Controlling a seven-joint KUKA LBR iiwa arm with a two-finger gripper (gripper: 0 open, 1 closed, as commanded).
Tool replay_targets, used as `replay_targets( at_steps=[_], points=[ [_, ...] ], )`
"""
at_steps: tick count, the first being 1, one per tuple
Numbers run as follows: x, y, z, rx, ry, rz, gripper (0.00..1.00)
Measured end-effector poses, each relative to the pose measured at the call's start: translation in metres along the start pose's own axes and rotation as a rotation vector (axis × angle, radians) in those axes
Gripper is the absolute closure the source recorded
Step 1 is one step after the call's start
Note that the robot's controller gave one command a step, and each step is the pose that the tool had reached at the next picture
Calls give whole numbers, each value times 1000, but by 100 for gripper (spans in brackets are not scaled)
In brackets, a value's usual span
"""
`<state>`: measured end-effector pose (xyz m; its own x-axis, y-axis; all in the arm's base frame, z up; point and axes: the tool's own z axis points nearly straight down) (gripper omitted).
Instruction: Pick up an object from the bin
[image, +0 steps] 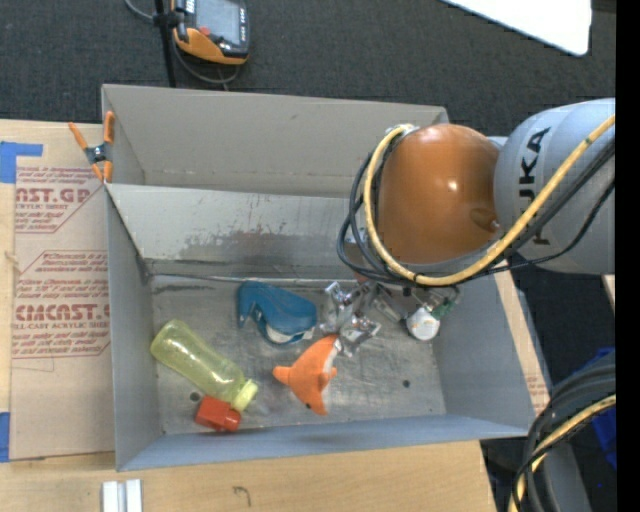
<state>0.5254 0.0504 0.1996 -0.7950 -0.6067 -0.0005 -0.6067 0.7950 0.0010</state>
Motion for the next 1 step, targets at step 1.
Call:
replay_targets(
  at_steps=[1],
  points=[
    [-10, -1, -23, 4, -6, -73, 100]
  ],
)
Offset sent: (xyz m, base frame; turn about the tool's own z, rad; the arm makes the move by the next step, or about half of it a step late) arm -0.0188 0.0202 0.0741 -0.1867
